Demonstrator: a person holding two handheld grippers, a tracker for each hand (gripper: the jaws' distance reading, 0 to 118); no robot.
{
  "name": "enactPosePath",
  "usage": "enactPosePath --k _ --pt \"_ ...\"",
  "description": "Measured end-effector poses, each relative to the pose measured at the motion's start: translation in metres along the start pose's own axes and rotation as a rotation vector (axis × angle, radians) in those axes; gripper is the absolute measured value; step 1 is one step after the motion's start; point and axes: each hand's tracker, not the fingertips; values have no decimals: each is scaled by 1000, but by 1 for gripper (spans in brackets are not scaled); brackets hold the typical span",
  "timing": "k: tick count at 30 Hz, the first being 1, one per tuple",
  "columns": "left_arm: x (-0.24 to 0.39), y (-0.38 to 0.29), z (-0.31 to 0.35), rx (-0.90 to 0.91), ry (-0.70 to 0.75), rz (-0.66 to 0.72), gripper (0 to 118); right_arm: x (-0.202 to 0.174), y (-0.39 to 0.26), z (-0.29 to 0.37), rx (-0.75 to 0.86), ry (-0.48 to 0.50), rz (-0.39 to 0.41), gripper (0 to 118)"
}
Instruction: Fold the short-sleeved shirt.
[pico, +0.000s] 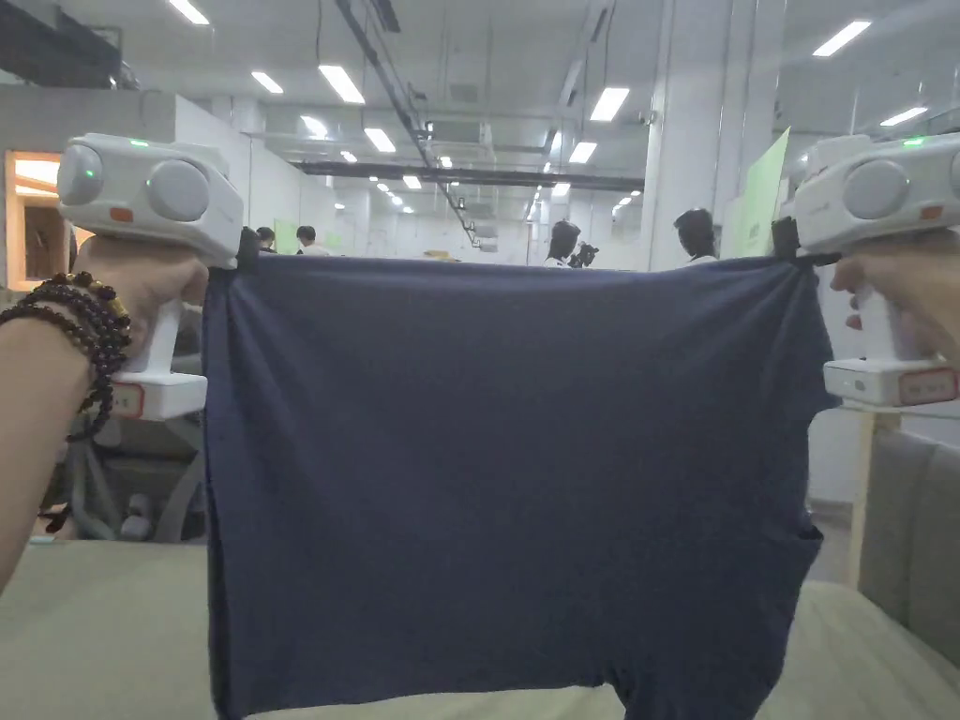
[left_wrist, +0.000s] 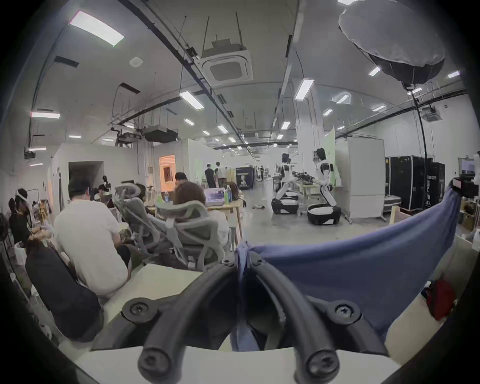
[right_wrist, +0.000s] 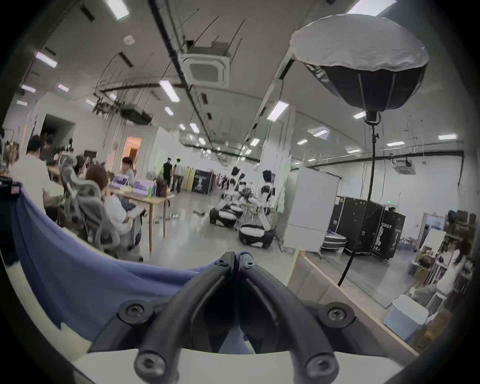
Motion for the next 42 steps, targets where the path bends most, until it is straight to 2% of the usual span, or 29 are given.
enactPosePath --k 5,9,16,19,22,26,32,38,42 --pt "-2 15 -12 26 10 -6 3 1 2 -7 9 -18 -14 3" --pt "1 -3 -16 34 0 -7 3 4 -15 -18 -6 -22 -23 3" --pt "11 -88 -16 -62 -36 18 3 -4 -85 -35 -88 26 -31 3" --pt "15 -122 -6 -102 -60 27 3 -7 -115 -36 -155 42 2 3" --pt "17 -143 19 -78 -82 46 3 -6 -135 -10 -148 62 26 3" --pt "10 -181 66 -131 -94 66 3 -7 -165 32 -151 103 14 3" --pt "-2 -264 173 -205 -119 33 3 -20 -216 117 -250 155 54 3" --pt "-17 -342 282 -267 -152 17 3 -30 -297 213 -317 207 42 3" --pt "-7 -385 345 -325 -172 61 3 -38 -363 263 -405 223 34 3"
